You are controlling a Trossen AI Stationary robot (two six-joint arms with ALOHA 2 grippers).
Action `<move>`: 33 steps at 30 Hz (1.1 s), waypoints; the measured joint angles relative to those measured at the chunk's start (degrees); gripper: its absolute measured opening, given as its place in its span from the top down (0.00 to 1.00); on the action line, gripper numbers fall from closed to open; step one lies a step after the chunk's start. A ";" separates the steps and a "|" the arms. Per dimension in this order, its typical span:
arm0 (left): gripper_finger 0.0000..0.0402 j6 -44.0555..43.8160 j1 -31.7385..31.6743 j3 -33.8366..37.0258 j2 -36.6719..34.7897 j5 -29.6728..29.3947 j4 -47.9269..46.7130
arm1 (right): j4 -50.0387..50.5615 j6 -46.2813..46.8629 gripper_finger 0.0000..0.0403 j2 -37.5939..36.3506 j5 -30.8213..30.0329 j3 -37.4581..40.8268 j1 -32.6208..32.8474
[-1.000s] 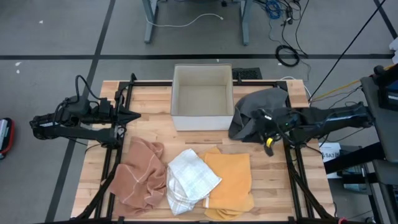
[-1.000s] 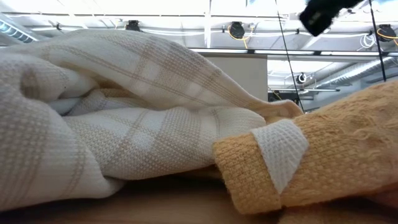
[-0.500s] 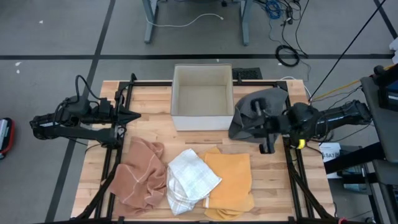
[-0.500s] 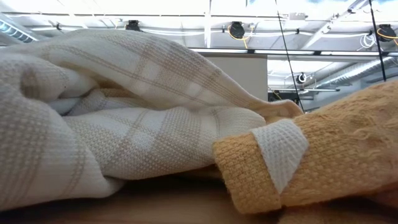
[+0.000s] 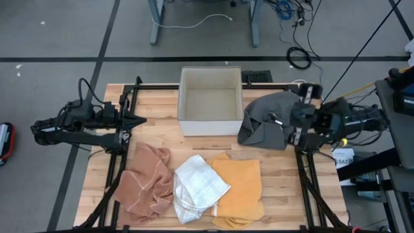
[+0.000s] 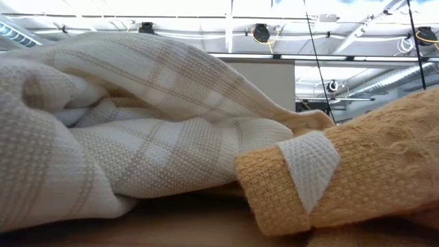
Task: Fold towel
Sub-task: Fold the white patterned towel
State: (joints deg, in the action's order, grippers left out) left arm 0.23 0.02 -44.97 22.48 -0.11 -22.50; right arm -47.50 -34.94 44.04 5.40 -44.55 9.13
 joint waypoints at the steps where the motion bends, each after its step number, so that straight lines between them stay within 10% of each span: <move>1: 0.99 0.00 -0.01 0.00 0.01 -0.01 -0.01 | 3.23 -0.33 1.00 -0.62 -0.53 -1.66 0.00; 17: 0.99 -0.02 0.01 0.00 0.00 0.01 0.00 | 69.23 2.91 0.90 7.37 -17.31 -35.64 -0.01; 33: 0.99 1.66 -0.01 -0.01 0.09 -6.70 4.19 | 105.08 20.39 0.71 18.94 -14.87 -37.11 -0.04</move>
State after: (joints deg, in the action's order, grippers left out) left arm 1.88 0.01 -44.98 22.57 -6.81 -18.31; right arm 57.58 -14.56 62.98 -9.47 -81.66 9.08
